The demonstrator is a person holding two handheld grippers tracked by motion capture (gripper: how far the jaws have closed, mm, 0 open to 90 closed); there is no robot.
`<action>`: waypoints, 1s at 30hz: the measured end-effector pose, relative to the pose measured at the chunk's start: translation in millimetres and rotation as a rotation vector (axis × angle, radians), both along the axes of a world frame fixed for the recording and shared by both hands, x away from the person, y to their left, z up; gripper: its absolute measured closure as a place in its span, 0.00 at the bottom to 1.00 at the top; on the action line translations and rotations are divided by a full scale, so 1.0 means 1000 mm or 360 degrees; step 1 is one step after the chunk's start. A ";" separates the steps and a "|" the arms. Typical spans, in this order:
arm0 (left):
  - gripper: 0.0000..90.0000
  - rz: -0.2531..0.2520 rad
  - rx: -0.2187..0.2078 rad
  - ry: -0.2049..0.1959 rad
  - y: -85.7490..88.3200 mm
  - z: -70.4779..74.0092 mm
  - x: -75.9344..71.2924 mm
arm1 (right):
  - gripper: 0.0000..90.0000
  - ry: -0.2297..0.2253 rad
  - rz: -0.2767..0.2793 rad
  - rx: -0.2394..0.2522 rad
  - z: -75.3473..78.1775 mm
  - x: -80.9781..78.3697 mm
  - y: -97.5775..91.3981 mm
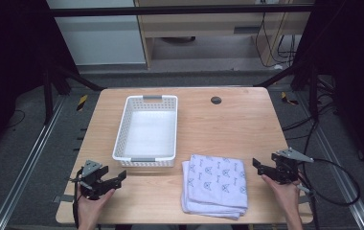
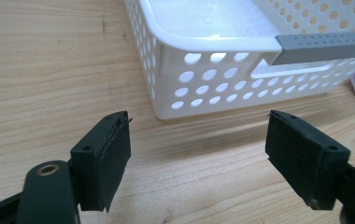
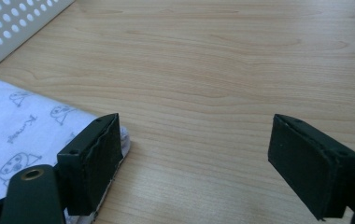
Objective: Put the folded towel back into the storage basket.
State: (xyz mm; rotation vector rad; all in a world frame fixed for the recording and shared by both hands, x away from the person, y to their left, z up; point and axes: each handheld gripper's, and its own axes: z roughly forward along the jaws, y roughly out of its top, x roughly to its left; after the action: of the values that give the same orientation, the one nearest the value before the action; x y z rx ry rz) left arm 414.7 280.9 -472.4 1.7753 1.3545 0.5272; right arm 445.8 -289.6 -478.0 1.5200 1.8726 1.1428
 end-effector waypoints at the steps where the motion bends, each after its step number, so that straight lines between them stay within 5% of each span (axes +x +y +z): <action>1: 0.25 -0.0001 0.0003 -0.0007 -0.001 0.001 -0.001 | 0.20 0.0004 0.0002 0.0005 0.000 0.000 0.001; 24: 0.32 -0.0050 0.0046 -0.0102 -0.016 0.011 -0.015 | 0.21 -0.0122 0.0075 -0.0063 0.005 -0.005 0.007; 30: 0.32 -0.0058 0.0046 -0.0126 -0.016 0.014 -0.016 | 0.24 -0.0064 0.0112 -0.0003 0.006 -0.003 0.006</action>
State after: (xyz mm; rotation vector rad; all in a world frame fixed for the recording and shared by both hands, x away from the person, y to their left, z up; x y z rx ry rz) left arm 398.6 265.1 -458.3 1.7802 1.2634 0.5937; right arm 443.1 -283.3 -472.3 1.4297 1.9133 1.1937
